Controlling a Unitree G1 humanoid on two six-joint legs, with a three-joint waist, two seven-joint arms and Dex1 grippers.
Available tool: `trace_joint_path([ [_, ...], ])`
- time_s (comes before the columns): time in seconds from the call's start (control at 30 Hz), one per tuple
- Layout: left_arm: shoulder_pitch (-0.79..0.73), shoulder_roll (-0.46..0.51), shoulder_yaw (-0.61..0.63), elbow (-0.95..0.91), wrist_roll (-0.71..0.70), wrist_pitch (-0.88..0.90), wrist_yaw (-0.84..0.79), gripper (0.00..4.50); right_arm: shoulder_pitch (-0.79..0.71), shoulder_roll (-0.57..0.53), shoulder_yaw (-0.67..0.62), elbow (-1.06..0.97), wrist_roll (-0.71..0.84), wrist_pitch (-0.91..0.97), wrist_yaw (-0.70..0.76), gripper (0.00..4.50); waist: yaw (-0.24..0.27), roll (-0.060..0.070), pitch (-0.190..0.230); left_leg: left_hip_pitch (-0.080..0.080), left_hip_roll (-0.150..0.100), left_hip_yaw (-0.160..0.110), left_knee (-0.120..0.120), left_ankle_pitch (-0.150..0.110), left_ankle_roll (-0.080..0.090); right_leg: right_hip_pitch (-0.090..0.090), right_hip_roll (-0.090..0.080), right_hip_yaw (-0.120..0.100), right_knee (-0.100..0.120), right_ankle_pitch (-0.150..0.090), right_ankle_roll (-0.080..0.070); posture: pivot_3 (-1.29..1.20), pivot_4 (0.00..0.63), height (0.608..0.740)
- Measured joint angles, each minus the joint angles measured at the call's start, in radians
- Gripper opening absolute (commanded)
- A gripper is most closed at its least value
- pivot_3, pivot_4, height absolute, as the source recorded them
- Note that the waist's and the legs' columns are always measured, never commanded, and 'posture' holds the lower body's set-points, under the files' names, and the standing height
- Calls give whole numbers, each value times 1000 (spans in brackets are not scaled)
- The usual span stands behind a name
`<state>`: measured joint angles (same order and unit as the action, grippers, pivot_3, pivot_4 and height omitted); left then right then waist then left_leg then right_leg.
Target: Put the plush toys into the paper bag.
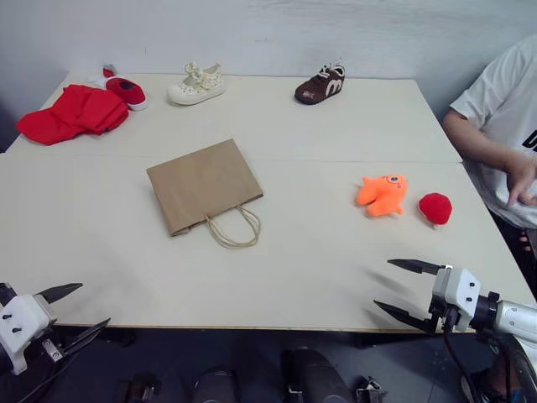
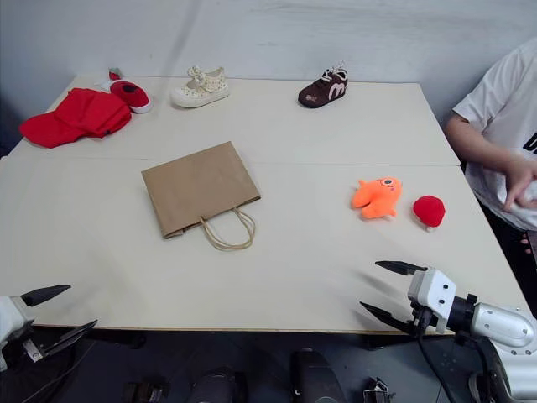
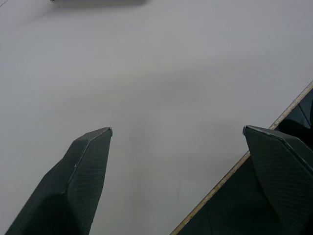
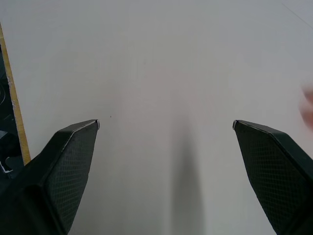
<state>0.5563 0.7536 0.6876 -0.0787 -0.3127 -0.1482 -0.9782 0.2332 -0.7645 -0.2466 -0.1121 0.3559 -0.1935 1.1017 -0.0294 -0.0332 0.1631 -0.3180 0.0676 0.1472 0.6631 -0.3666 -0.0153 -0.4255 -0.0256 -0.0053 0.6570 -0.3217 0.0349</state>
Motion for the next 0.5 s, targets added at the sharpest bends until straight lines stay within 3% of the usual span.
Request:
trace_joint_path([
  [0.27,-42,30,-37,-95,-110,162,-35,4500,7,42,15,-50,30,49,-28,4488,1,0,0,0,0,0,0,1,-2,0,0,0,1,0,0,0,150,740],
  [0.5,-366,169,-179,-154,-181,392,-13,4500,-81,174,90,-267,122,181,-173,4488,1,1,0,-1,0,-1,0,2,-4,-1,0,0,2,0,0,0,150,740],
])
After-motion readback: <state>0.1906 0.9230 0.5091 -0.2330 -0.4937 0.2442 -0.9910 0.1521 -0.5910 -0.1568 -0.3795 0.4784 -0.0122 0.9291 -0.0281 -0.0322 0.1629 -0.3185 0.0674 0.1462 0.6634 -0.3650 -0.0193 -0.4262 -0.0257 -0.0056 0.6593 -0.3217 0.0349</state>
